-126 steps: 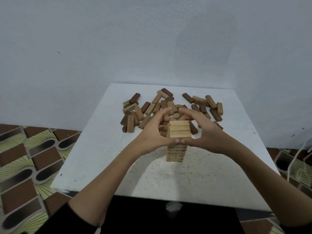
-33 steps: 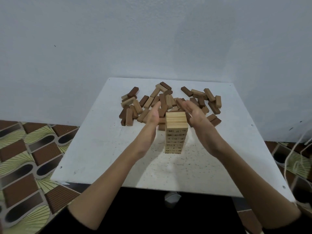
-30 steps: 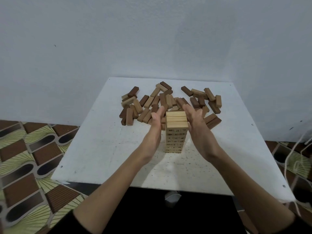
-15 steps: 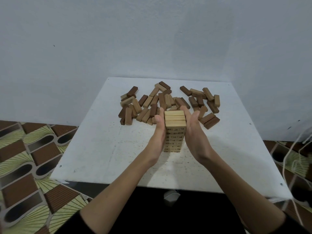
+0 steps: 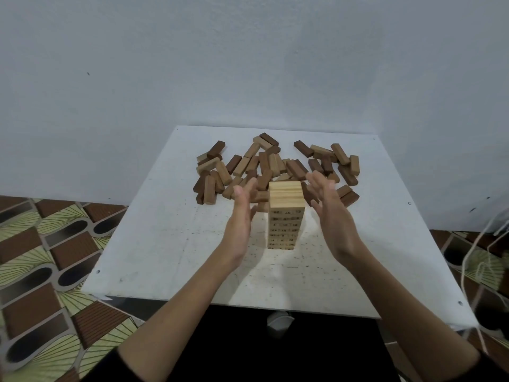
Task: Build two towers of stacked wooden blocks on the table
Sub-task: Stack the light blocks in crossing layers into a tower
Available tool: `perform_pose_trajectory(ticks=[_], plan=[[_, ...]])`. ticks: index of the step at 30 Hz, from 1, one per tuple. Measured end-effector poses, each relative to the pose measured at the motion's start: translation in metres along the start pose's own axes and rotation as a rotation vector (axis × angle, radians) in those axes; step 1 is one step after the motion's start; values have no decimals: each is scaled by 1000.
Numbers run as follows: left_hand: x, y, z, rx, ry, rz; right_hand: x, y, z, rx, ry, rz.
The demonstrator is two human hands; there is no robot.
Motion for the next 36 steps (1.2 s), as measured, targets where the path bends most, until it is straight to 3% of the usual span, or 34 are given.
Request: perform_pose_trajectory(ticks=[4,9,12,36], plan=[[32,-21,4,4,35,279,27,23,6,-120,4,-217],[28,-47,4,104,-227,380,16,49,7,-213,-282,-534],[19,-53,7,75,-292,477,5,56,7,-200,-370,-618],[3,-57,20,-30,-316,449,-18,59,15,-10,-355,-472]])
Point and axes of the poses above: each hand's wrist, its own z-axis towards the middle knuckle, its own x-axis out of the back of the hand, y = z × x, the point moved 5 cm from there along z, towards the middle knuckle, and after that the axes turned 5 degrees about -x, right-handed, at the moved point
